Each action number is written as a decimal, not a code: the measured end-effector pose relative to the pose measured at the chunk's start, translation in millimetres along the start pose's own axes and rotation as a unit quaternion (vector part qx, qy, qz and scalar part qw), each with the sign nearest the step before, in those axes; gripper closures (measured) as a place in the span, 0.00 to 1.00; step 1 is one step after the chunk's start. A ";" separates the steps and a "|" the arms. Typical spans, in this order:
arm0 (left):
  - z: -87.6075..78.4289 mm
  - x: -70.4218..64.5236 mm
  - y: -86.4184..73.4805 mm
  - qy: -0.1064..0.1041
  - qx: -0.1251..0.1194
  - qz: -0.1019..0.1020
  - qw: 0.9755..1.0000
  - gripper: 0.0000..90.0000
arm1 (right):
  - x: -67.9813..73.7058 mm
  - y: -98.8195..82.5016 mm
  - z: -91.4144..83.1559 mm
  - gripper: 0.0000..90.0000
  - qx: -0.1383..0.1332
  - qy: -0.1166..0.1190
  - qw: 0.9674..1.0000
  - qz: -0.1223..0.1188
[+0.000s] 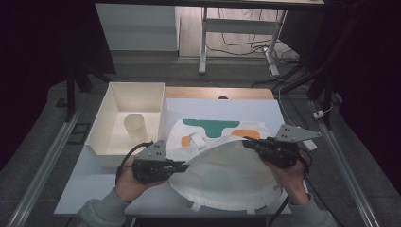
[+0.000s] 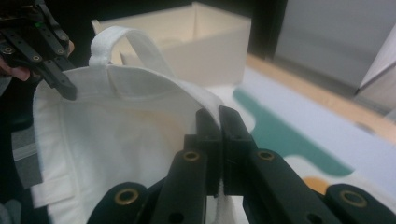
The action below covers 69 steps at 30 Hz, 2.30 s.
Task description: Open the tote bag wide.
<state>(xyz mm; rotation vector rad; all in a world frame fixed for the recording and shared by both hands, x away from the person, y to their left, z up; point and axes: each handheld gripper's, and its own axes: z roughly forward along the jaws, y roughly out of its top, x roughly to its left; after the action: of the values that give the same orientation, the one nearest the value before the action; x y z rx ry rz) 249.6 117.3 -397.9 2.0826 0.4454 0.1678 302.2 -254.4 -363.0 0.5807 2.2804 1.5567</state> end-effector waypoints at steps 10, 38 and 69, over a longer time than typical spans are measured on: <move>9.8 29.4 8.0 0.027 -0.018 -0.036 0.999 0.97 | -30.7 -0.7 25.8 0.98 0.010 -0.034 0.999 0.007; 59.1 68.5 15.5 0.100 0.005 -0.087 0.991 0.96 | -87.3 -32.7 70.3 0.98 0.075 -0.079 0.993 0.035; 115.6 73.2 11.2 0.136 0.078 -0.093 0.983 0.95 | -122.3 -82.2 102.1 0.98 0.157 -0.086 0.981 0.080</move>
<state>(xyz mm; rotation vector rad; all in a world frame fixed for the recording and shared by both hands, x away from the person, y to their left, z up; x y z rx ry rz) 353.9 47.5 -453.5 2.1651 0.8400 0.3172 444.3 -259.7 -472.1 0.9637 2.4083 1.1613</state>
